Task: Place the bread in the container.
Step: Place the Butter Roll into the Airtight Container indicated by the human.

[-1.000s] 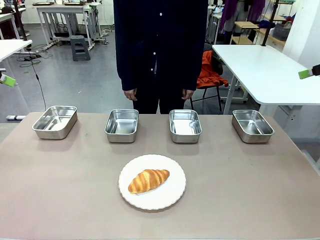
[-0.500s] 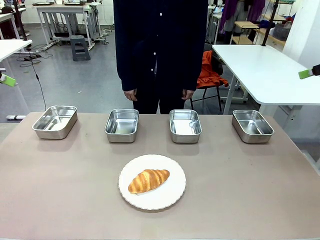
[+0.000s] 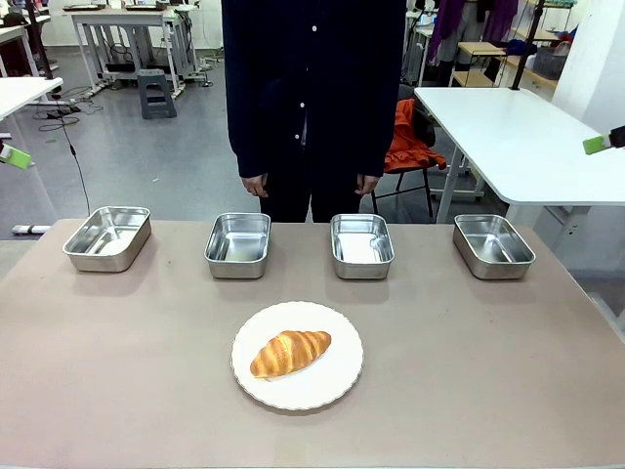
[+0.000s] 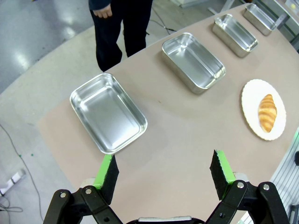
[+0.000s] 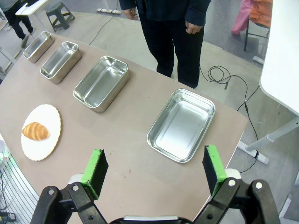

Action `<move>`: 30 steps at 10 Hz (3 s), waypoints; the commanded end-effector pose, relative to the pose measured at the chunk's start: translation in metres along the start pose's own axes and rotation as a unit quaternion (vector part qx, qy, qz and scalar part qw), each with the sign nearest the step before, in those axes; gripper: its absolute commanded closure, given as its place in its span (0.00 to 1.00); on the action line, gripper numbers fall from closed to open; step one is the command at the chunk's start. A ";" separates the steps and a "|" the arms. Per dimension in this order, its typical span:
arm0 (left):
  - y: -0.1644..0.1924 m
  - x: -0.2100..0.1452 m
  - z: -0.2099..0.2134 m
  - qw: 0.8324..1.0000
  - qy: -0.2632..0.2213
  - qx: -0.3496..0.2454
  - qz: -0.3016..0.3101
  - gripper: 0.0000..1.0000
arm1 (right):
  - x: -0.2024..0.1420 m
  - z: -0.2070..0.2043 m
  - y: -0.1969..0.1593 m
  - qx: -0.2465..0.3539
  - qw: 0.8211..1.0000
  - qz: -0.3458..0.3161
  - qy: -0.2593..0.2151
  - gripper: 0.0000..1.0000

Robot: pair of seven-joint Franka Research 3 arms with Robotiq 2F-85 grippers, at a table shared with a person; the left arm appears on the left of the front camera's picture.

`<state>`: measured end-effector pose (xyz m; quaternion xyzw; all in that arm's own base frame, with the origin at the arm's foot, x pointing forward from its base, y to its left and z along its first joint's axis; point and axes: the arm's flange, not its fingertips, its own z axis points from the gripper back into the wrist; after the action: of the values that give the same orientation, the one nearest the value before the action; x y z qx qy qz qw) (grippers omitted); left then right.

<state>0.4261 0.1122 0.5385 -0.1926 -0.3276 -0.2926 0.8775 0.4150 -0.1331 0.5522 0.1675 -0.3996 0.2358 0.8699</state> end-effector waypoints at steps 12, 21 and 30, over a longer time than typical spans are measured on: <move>-0.001 0.001 0.001 1.000 -0.004 0.002 0.001 0.00 | 0.001 -0.001 0.000 0.006 1.000 -0.002 -0.008 0.00; -0.001 0.001 0.001 1.000 -0.004 0.002 0.001 0.00 | 0.001 -0.001 0.000 0.006 1.000 -0.002 -0.008 0.00; -0.001 0.001 0.001 1.000 -0.004 0.002 0.001 0.00 | 0.001 -0.001 0.000 0.006 1.000 -0.002 -0.008 0.00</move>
<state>0.4261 0.1122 0.5385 -0.1926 -0.3276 -0.2926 0.8775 0.4150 -0.1332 0.5522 0.1675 -0.3996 0.2357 0.8699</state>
